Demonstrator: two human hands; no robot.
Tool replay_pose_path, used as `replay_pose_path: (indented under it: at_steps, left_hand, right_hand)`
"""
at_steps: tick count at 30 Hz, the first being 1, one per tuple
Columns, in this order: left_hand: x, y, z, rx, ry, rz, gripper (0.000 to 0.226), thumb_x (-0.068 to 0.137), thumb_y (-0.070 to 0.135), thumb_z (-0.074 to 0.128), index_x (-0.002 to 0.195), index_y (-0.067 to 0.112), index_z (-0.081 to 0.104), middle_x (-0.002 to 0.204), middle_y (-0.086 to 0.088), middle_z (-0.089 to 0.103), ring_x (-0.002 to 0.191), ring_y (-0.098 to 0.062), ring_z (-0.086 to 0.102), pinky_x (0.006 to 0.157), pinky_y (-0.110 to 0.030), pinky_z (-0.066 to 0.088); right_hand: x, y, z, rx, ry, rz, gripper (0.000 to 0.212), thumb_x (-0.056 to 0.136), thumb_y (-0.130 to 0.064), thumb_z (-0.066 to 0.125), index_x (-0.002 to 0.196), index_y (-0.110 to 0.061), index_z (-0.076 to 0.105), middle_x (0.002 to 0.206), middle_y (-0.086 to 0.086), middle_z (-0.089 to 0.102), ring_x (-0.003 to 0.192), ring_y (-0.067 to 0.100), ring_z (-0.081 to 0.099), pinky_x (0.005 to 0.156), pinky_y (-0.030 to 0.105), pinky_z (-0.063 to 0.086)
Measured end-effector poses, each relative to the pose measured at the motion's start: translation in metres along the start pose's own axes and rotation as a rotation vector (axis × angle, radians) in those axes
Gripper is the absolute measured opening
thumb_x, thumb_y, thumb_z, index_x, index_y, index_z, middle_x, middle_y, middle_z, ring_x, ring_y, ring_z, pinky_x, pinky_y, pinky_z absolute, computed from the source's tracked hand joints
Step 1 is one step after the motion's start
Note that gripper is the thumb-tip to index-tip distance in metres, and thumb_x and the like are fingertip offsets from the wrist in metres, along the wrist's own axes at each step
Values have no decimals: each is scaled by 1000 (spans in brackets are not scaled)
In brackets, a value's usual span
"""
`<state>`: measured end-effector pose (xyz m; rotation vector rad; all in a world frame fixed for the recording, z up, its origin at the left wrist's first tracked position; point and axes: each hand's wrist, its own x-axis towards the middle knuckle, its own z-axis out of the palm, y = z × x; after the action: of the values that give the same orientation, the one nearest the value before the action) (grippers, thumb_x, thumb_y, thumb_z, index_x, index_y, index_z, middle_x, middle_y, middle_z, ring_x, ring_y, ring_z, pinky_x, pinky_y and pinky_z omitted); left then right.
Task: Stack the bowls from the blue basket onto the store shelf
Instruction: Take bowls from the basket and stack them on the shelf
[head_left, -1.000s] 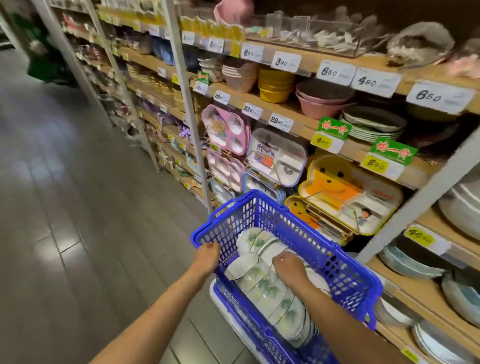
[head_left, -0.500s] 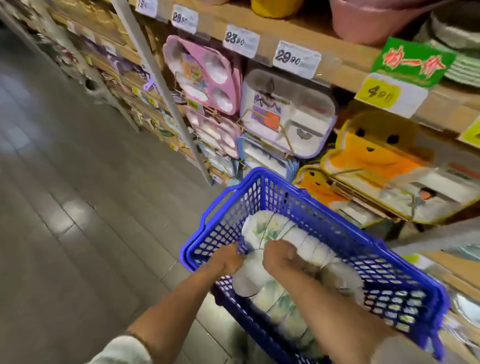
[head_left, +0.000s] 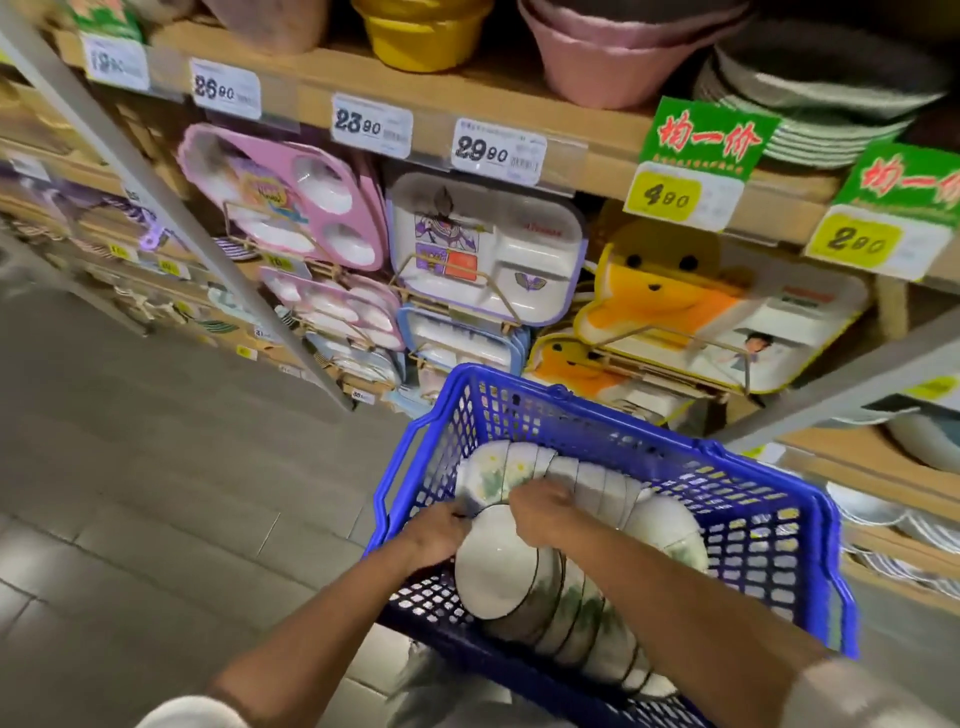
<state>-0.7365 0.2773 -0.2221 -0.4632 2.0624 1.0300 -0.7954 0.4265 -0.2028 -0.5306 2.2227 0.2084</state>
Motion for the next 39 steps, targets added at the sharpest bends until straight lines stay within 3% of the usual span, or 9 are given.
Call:
replay_pose_path:
  at_steps: [4, 7, 11, 16, 19, 24, 32, 36, 39]
  left_hand:
    - [-13, 8, -19, -7, 0, 106, 32, 98, 19, 48, 129, 13, 55, 124, -13, 63, 118, -29, 58, 100, -35, 45]
    - [-26, 20, -29, -103, 96, 202, 35, 98, 18, 48, 132, 13, 50, 123, -10, 62, 108, -25, 59, 88, -27, 44]
    - [-52, 51, -46, -613, 73, 249, 21, 97, 12, 50, 114, 13, 60, 103, -11, 66, 84, -21, 62, 64, -24, 50]
    - [-97, 107, -61, -857, -57, 424, 26, 96, 25, 44, 112, 23, 65, 102, -4, 71, 89, -18, 65, 65, -30, 54]
    - [-127, 140, -62, -904, -104, 448, 35, 94, 34, 40, 117, 21, 63, 106, -10, 72, 97, -28, 64, 77, -39, 51]
    - [-183, 191, -52, -1017, -126, 541, 34, 90, 21, 36, 111, 16, 62, 100, -10, 71, 86, -31, 64, 70, -35, 51]
    - [-256, 262, 24, -1009, -99, 707, 32, 89, 21, 38, 91, 28, 69, 87, 1, 74, 88, -28, 65, 68, -37, 51]
    - [-285, 302, 87, -1004, -91, 724, 33, 86, 22, 40, 101, 21, 69, 112, -17, 69, 106, -41, 61, 83, -50, 51]
    - [-305, 330, 139, -1035, -95, 710, 31, 84, 23, 43, 101, 17, 68, 115, -22, 67, 110, -44, 59, 92, -57, 48]
  right_hand:
    - [-24, 17, -32, 208, 76, 80, 28, 92, -12, 47, 116, -6, 59, 118, 14, 62, 107, 32, 60, 80, 35, 49]
    - [-51, 38, -58, 426, 124, 147, 13, 90, -13, 49, 91, -7, 60, 90, 8, 59, 96, 29, 60, 63, 25, 39]
    - [-95, 54, -87, 617, 229, 257, 20, 85, -16, 58, 68, -5, 58, 66, 7, 57, 57, 19, 49, 48, 25, 36]
    - [-160, 63, -111, 795, 312, 297, 41, 84, -15, 61, 46, -13, 44, 33, -6, 42, 35, 10, 39, 43, 23, 29]
    - [-202, 66, -120, 926, 427, 293, 37, 83, -16, 63, 51, -13, 44, 38, -6, 44, 36, 9, 41, 40, 19, 30]
    - [-268, 68, -109, 1363, 743, 317, 24, 84, -19, 63, 63, -13, 53, 36, -4, 39, 30, 10, 29, 36, 15, 21]
    - [-368, 77, -61, 1939, 1187, 147, 17, 89, -32, 59, 88, -21, 71, 79, -8, 76, 59, 6, 69, 44, 15, 45]
    - [-401, 103, -32, 2082, 1408, 42, 29, 86, -36, 57, 113, -27, 64, 106, -4, 73, 98, 17, 68, 77, 36, 57]
    - [-430, 131, -10, 2046, 1638, 83, 33, 82, -40, 55, 114, -35, 59, 104, -20, 66, 102, 11, 60, 91, 41, 52]
